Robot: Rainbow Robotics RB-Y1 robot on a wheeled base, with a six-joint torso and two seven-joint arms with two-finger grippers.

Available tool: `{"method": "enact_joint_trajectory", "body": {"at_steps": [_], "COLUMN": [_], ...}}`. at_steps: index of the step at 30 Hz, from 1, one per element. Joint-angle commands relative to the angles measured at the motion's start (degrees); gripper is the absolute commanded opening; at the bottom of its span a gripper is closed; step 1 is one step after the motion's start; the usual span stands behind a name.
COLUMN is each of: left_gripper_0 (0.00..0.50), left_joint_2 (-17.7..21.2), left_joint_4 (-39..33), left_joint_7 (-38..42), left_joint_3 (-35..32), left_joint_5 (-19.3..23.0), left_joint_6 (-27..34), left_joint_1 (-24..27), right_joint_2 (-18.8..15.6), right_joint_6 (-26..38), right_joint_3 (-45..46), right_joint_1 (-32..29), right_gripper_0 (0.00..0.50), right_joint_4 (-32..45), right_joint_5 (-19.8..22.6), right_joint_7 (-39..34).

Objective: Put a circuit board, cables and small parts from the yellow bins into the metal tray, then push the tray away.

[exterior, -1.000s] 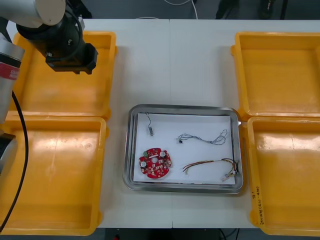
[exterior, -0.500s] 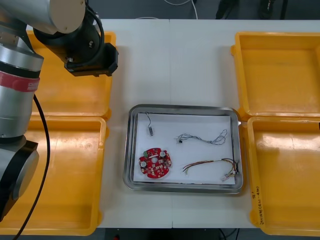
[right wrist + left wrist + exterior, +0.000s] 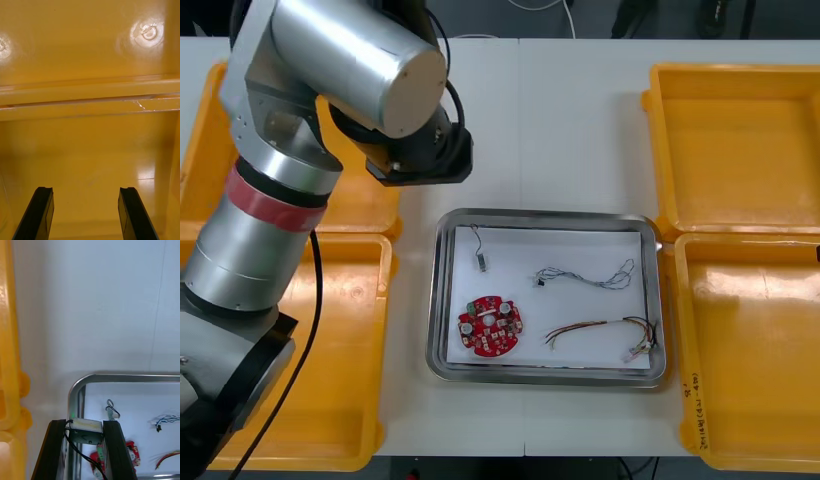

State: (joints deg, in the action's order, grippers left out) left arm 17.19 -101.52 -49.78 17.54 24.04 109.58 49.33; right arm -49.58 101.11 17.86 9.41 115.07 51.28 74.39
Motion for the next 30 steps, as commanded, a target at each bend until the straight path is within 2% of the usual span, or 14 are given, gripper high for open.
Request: {"method": "enact_joint_trajectory", "body": {"at_steps": [1,14,20,30], "left_gripper_0": [0.0,0.001,0.0,0.0], "left_joint_2": [-2.1,-2.6,-2.3,-2.3], "left_joint_4": [-2.3,-1.9,1.5,9.1], "left_joint_7": [8.1,21.0,22.1,23.5], "left_joint_3": [5.3,17.8,20.9,25.3], "left_joint_5": [-1.1,-0.8,0.7,0.2], "left_joint_6": [0.4,-5.7,-9.1,-16.9], "left_joint_1": [-0.6,-0.6,-0.6,-0.6], "right_joint_2": [0.0,0.0,0.0,0.0], "right_joint_6": [-0.4,-0.2,-0.1,-0.1], "right_joint_3": [-0.5,-0.5,-0.5,-0.5], "right_joint_1": [-0.7,-0.7,-0.7,-0.7], "right_gripper_0": [0.5,0.5,0.5,0.5], "right_joint_4": [0.2,0.2,0.2,0.2], "right_joint_5": [-0.3,-0.5,-0.5,-0.5], "right_joint_7": [1.5,1.3,1.3,1.3]}}
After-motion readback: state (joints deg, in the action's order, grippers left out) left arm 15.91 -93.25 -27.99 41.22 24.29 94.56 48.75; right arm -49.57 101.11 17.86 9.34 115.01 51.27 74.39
